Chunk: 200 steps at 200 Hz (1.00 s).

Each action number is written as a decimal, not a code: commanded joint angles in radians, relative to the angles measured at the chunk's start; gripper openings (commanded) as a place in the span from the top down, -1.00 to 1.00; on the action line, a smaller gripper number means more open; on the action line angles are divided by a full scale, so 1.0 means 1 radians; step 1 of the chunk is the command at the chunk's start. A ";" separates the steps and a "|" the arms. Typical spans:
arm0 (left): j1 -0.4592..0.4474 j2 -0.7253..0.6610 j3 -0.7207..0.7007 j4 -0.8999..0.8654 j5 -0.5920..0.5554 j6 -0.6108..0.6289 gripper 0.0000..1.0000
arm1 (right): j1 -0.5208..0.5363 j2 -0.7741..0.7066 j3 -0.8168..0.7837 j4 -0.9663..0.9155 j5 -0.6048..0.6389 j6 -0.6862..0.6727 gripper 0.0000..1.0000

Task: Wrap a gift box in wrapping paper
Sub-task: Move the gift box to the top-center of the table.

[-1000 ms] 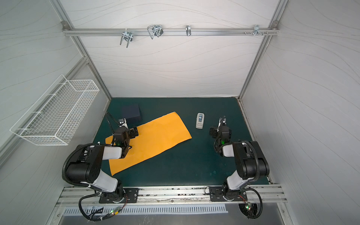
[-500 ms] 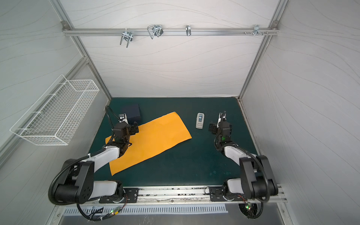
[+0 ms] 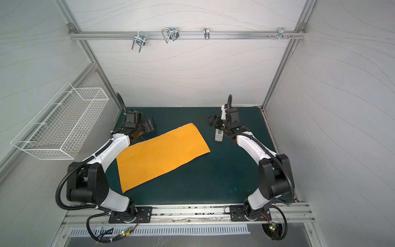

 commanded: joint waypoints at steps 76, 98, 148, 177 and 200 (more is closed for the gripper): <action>0.137 0.153 0.062 0.010 -0.041 -0.150 -0.92 | 0.221 0.605 0.509 0.131 -0.301 0.196 -0.75; 0.151 0.178 0.066 0.086 -0.035 -0.122 -0.94 | 0.239 0.713 0.620 0.160 -0.311 0.231 -0.74; 0.177 0.239 0.070 0.217 0.017 -0.107 -0.98 | 0.292 0.927 0.892 0.207 -0.295 0.311 -0.61; 0.205 0.260 0.073 0.267 0.029 -0.117 -0.99 | 0.327 1.016 1.027 0.191 -0.265 0.309 -0.60; 0.231 0.300 0.093 0.312 0.094 -0.110 -0.99 | 0.350 1.069 1.114 0.164 -0.212 0.289 -0.63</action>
